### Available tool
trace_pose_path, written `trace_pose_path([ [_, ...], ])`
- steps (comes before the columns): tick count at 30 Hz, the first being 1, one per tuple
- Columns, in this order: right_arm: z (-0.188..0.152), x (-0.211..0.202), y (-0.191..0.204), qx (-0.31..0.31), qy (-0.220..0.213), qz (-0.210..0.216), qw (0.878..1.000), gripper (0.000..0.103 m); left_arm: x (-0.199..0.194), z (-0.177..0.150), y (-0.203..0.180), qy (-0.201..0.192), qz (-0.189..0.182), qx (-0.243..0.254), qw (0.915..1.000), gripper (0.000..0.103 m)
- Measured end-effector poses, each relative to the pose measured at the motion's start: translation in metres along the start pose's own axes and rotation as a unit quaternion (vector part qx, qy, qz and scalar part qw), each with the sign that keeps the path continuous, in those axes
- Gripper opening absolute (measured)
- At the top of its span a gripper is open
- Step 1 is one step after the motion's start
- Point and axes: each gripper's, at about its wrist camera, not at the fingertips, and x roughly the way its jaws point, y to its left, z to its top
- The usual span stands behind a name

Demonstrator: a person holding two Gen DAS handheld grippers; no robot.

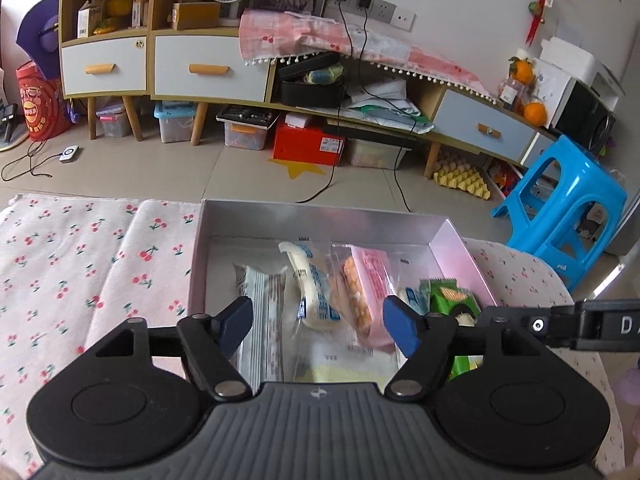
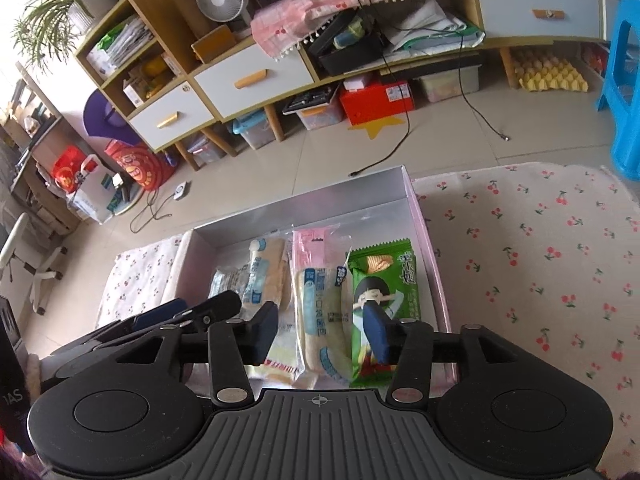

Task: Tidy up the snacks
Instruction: 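Open both tools to release the milk sticks and withdraw, then grasp the red-white candy packet with the left tool while the right tool grasps the red-white wrapped bar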

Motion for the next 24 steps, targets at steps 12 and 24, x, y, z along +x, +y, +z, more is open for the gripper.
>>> trace_pose_path([
  [12,-0.028,-0.043,0.003,-0.02,0.0,-0.008,1.0,0.076,-0.035,-0.018,-0.009,0.023,0.014,0.024,0.9994,0.094],
  [24,-0.08,-0.071,-0.006,-0.044,0.019,-0.047,0.998,0.089,-0.069,-0.05,-0.01,0.056,0.06,0.012,0.9965,0.102],
])
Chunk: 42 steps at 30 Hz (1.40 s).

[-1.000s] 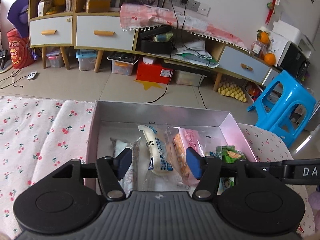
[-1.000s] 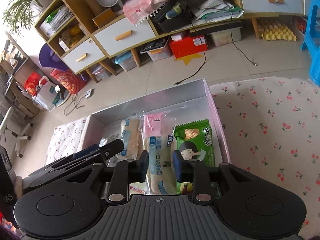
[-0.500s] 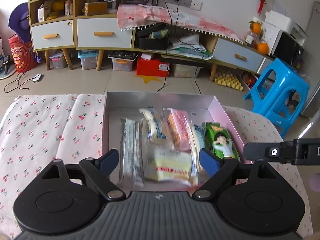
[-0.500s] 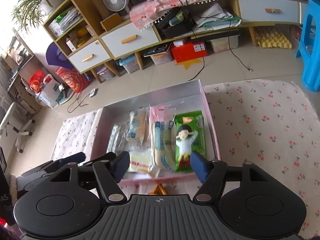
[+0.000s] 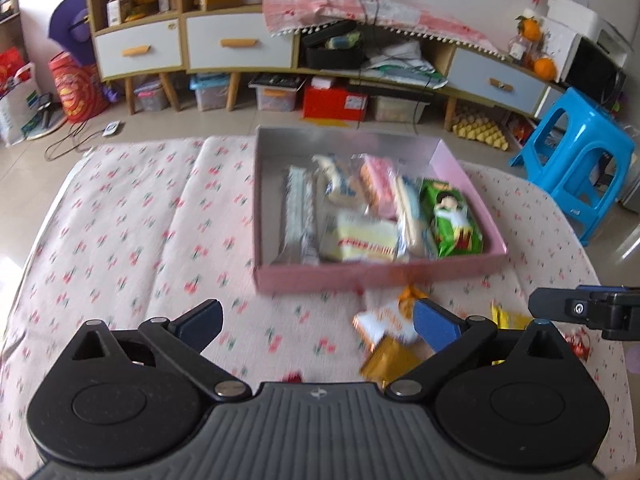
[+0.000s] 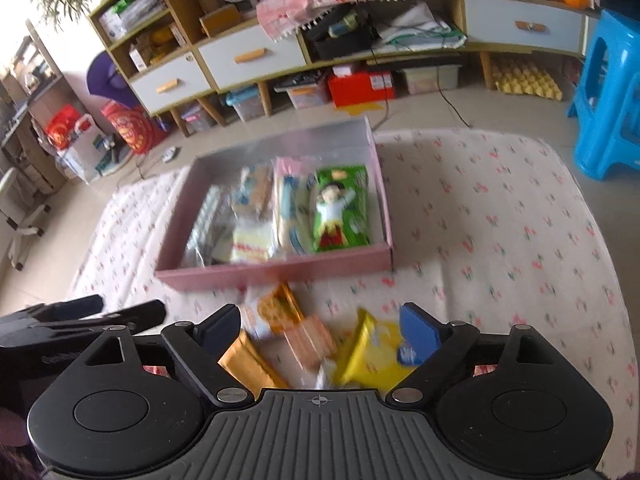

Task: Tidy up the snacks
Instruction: 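Grasp the red-white candy packet with the left tool while the right tool grasps the red-white wrapped bar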

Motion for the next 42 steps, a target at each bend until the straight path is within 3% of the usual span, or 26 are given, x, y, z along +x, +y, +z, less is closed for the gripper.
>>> trace_pose_path([
  [8,-0.041,0.003,-0.005,0.009,0.006,0.006,1.0,0.09,-0.006,-0.039,0.01,0.013,0.012,-0.036,0.9992,0.102],
  [11,-0.057,0.007,-0.008,0.008,-0.005,-0.002,1.0,0.09,-0.004,-0.049,0.012,0.003,0.018,-0.048,0.9987,0.102],
  [19,-0.101,0.026,-0.007,-0.033,-0.056,-0.018,0.998,0.09,0.003,-0.086,0.019,-0.04,-0.009,-0.08,0.996,0.099],
  [23,-0.116,0.039,-0.006,-0.058,-0.068,-0.026,0.996,0.092,0.011,-0.101,0.019,-0.043,0.0,-0.059,0.9973,0.089],
  [29,-0.128,0.043,-0.01,-0.11,-0.093,-0.037,0.989,0.099,0.004,-0.109,0.025,-0.051,-0.004,-0.015,0.9986,0.082],
  [36,-0.141,0.038,-0.022,-0.143,-0.11,-0.035,0.983,0.103,-0.005,-0.122,0.046,-0.056,0.027,0.008,0.998,0.083],
  [42,-0.131,0.04,-0.015,-0.133,-0.081,-0.049,0.986,0.103,-0.007,-0.126,0.044,-0.062,0.002,0.023,0.9978,0.089],
])
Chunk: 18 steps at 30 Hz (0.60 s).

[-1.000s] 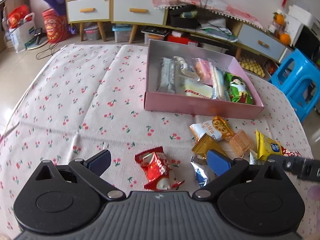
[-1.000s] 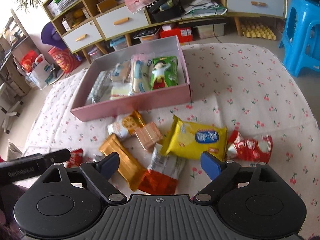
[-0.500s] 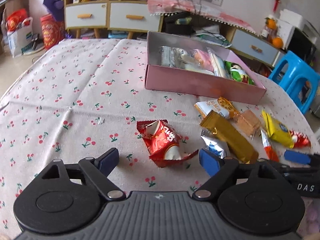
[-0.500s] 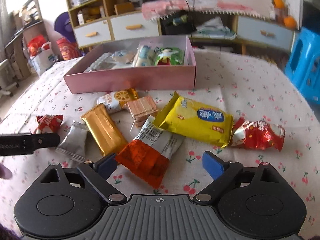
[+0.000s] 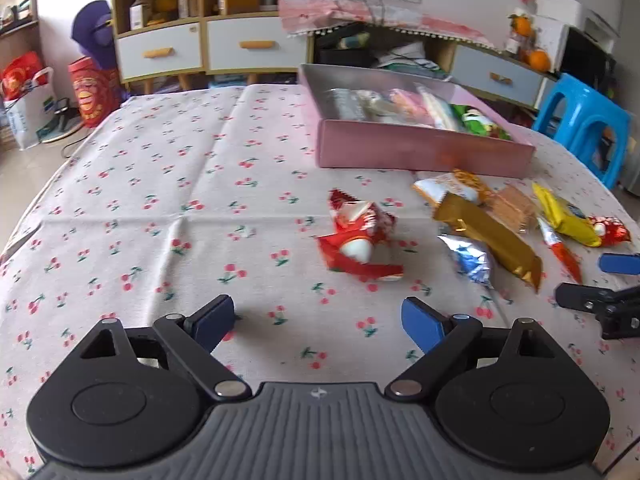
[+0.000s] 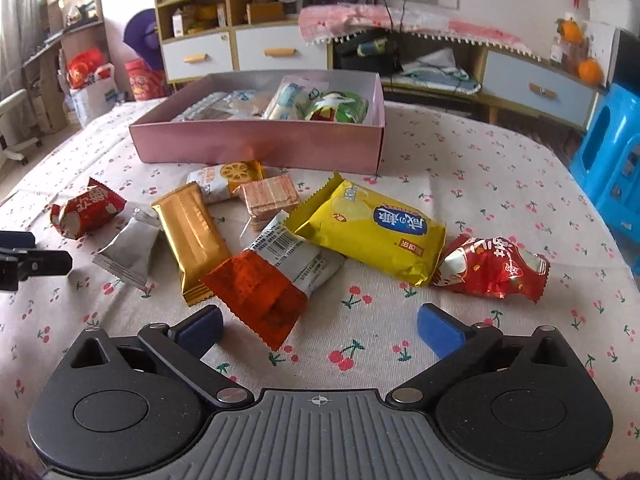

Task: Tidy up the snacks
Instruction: 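Grasp the red-white candy packet with the left tool while the right tool grasps the red-white wrapped bar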

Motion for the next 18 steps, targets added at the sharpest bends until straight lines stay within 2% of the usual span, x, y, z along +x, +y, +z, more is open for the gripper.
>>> trace_pose_path([
  [2,0.005,0.002,0.001,0.004,0.013,0.003,1.0,0.103,0.003,0.005,-0.002,-0.003,-0.014,0.0,0.9999,0.088],
  [5,0.006,0.002,0.001,0.014,0.01,0.025,1.0,0.103,0.007,0.01,-0.004,-0.007,-0.029,-0.005,0.9995,0.084],
  [13,0.016,0.004,0.001,0.058,0.008,0.059,0.997,0.101,0.015,0.019,-0.007,-0.005,-0.04,-0.022,0.9989,0.072],
  [18,0.024,0.008,-0.001,0.079,0.005,0.061,0.995,0.088,0.018,0.027,-0.004,-0.005,-0.054,-0.051,0.9972,0.062],
])
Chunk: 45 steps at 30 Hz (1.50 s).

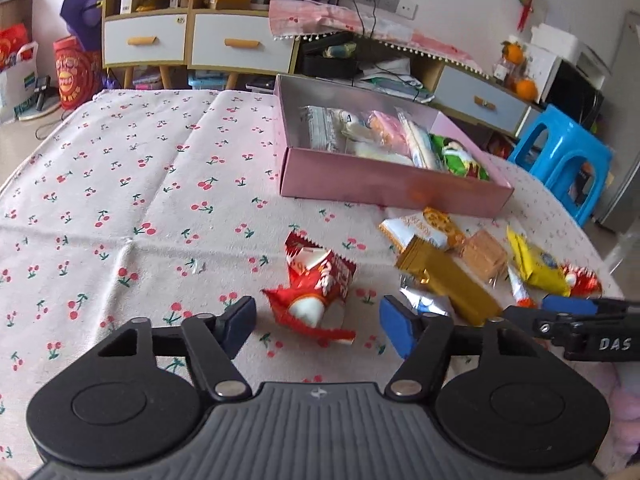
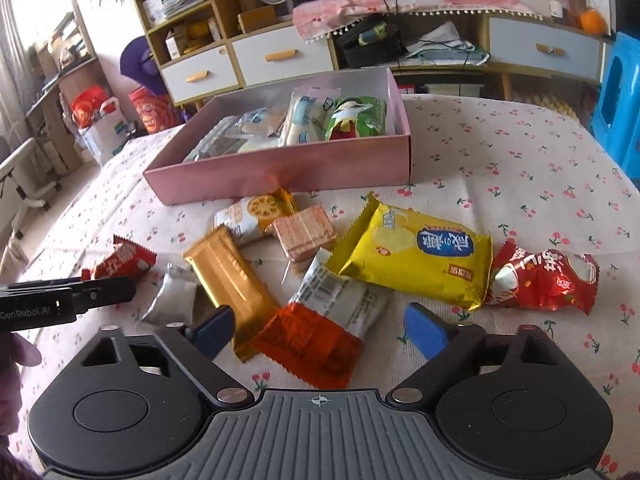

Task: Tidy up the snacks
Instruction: 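Grasp the red-white candy packet with the left tool while the right tool grasps the red-white wrapped bar, then carry both held packets into the pink box and open both tools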

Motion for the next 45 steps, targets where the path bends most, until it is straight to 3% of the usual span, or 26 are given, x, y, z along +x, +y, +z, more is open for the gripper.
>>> trace_pose_path([
  [4,0.004,0.002,-0.002,0.007,-0.004,-0.007,1.0,0.074,0.003,0.004,0.002,0.003,-0.003,-0.016,0.9999,0.055],
  [9,0.006,0.003,-0.002,-0.001,-0.005,-0.031,1.0,0.047,0.004,0.007,0.007,0.007,-0.003,-0.042,0.9991,0.047],
  [12,0.005,0.002,-0.002,-0.007,-0.002,-0.035,0.999,0.043,0.003,0.008,0.009,0.01,-0.003,-0.047,0.9988,0.04],
  [20,0.011,-0.004,-0.007,0.025,0.015,-0.008,1.0,0.041,0.0,0.011,0.01,0.021,-0.01,-0.057,0.9981,0.03],
  [33,0.021,-0.017,-0.007,0.07,0.023,0.042,0.996,0.041,-0.005,0.018,0.005,0.031,-0.02,-0.062,0.9974,0.027],
  [40,0.037,-0.026,-0.002,0.096,0.01,0.072,0.993,0.041,-0.01,0.032,-0.007,0.011,-0.038,-0.069,0.9968,0.027],
  [45,0.055,-0.026,0.004,0.115,-0.004,0.078,0.99,0.041,-0.005,0.047,-0.013,-0.001,-0.048,-0.1,0.9938,0.027],
])
